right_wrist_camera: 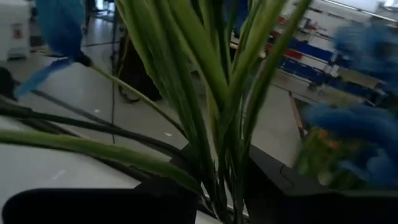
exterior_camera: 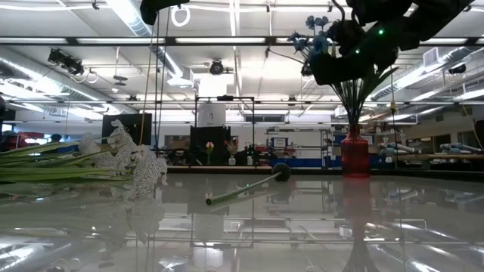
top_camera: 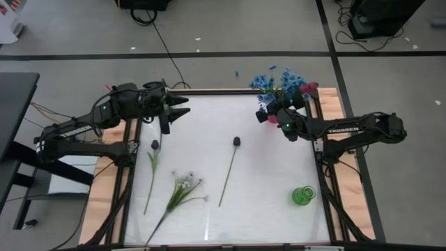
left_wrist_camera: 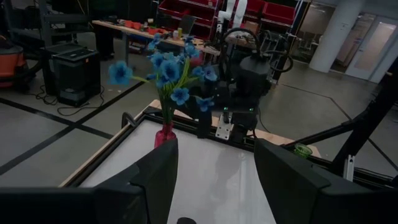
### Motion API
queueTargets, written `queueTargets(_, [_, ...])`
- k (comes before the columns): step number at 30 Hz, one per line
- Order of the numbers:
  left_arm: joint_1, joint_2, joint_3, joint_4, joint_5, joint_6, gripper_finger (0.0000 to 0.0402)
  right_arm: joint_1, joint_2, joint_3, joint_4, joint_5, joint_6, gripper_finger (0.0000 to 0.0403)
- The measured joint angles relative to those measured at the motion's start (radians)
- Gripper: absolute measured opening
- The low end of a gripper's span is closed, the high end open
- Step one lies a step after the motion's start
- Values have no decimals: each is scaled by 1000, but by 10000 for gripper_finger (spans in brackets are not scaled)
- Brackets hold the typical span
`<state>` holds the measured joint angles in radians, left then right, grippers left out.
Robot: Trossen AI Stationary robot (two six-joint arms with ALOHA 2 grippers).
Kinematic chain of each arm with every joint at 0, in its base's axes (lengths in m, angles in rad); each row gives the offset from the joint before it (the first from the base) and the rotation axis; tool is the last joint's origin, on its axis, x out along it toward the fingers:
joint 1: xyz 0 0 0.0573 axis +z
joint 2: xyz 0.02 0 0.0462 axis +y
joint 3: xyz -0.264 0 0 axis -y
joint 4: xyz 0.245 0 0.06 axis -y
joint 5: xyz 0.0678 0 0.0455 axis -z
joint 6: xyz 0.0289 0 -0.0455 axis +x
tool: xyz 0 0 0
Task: Sort flowers into vase by color
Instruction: Put the blue flowers into the red vase
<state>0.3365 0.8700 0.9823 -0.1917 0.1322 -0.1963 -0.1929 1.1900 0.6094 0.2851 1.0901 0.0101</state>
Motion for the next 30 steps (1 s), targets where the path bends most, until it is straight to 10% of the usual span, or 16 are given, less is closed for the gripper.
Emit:
queueTargets(10, [0,0,0,0,0,0,218,17,0,8,-65,110,144,112])
queueTargets(30, [0,0,0,0,0,0,218,-25,-115,8,-364,-223,717,199])
